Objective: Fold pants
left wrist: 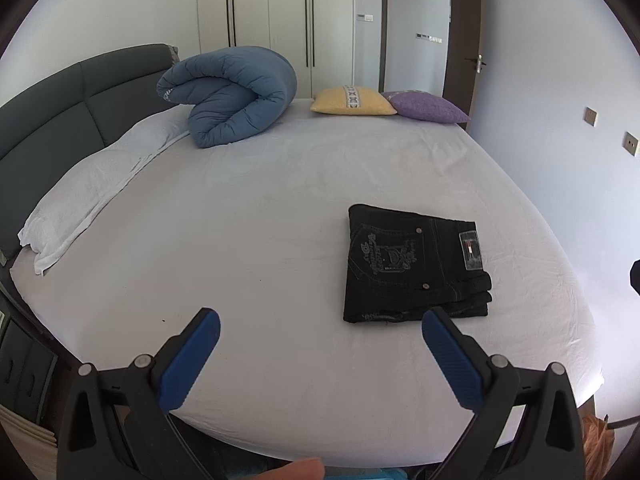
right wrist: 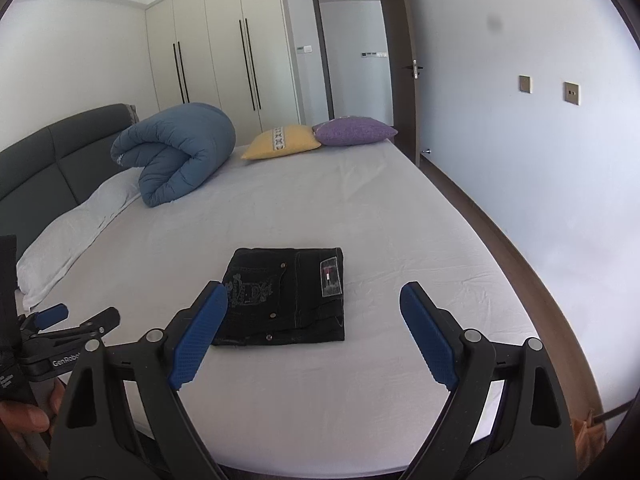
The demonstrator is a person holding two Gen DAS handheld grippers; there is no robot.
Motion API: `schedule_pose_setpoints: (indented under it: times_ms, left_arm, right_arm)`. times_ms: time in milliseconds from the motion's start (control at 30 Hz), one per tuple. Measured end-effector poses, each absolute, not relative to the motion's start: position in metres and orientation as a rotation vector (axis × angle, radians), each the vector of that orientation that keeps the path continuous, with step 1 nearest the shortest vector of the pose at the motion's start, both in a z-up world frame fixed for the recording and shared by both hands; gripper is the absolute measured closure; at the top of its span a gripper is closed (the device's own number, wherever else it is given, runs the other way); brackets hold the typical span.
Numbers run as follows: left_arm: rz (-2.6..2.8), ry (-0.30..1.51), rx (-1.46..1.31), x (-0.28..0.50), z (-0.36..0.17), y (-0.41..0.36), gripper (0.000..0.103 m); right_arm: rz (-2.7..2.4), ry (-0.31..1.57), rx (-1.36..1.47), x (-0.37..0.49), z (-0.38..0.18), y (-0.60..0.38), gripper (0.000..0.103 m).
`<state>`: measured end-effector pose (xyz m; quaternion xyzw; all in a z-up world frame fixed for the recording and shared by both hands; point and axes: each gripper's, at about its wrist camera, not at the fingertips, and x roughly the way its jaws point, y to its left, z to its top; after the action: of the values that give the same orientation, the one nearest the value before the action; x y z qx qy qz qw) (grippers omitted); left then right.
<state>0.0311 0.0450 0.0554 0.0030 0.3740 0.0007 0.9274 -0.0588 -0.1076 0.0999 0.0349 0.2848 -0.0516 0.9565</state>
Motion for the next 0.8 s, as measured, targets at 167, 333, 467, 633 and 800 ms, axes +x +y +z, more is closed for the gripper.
schedule_pose_setpoints:
  times_ms: [167,333,467,633,800]
  left_arm:
    - [-0.031,0.789,0.015,0.028,0.048,0.034,0.0]
    - [-0.039,0.818,0.019,0.03,0.039,0.031,0.0]
    - [-0.04,0.839,0.008,0.033,0.034,0.033,0.0]
    - [-0.044,0.85,0.014,0.034,0.031,0.031,0.0]
    - [-0.048,0.858,0.016,0.034,0.03,0.031,0.0]
  right_arm:
    - [-0.127,0.674,0.071,-0.057,0.079,-0.102,0.015]
    - [-0.141,0.756,0.152,-0.041,0.05,-0.115,0.014]
    - [-0.153,0.76,0.144,-0.037,0.045,-0.119,0.014]
    - [-0.148,0.775,0.131,-0.027,0.04,-0.12,0.014]
    - [-0.143,0.784,0.125,-0.021,0.037,-0.12,0.015]
